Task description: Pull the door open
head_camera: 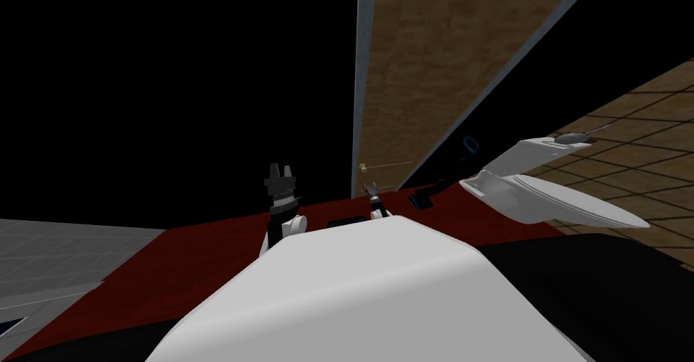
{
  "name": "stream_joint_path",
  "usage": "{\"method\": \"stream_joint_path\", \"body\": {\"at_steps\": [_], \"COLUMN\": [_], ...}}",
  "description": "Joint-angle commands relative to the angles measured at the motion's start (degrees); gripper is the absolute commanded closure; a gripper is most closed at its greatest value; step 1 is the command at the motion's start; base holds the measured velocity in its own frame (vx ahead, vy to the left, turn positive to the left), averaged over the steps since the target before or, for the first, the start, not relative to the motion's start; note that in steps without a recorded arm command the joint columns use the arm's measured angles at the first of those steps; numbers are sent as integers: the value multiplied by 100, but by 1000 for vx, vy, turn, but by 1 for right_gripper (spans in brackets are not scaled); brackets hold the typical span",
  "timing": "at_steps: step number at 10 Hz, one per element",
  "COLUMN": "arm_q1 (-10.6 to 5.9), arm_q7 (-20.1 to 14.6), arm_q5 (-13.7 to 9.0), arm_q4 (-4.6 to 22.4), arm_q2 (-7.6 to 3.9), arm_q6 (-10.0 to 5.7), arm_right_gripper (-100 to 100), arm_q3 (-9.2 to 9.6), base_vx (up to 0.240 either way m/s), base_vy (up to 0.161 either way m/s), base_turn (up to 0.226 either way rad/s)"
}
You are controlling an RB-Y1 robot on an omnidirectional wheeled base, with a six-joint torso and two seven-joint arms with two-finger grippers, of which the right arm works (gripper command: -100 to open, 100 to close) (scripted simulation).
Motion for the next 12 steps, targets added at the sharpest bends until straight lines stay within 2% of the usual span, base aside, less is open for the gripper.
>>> {"method": "stream_joint_path", "body": {"at_steps": [1,4,5,6,9,11,12], "arm_q1": [-43,-129,-116,-119,-115,-113,-113], "arm_q7": [212,514,438,299,-41,-311,-311], "arm_q5": [-48,-120,-105,-120,-145,-165,-165], "arm_q4": [147,418,357,480,709,891,891], "arm_q2": [-2,-2,0,-142,-437,-671,-671], "arm_q6": [-7,-43,-29,-109,-269,-396,-396], "arm_right_gripper": [-100,-100,-100,-100,-100,-100,-100], "arm_q3": [31,80,67,-4,-156,-276,-276], "base_vx": [66,67,27,-12,22,138,117], "base_vy": [-109,-89,-42,92,173,141,51], "base_turn": [89,84,21,114,114,136,40]}}
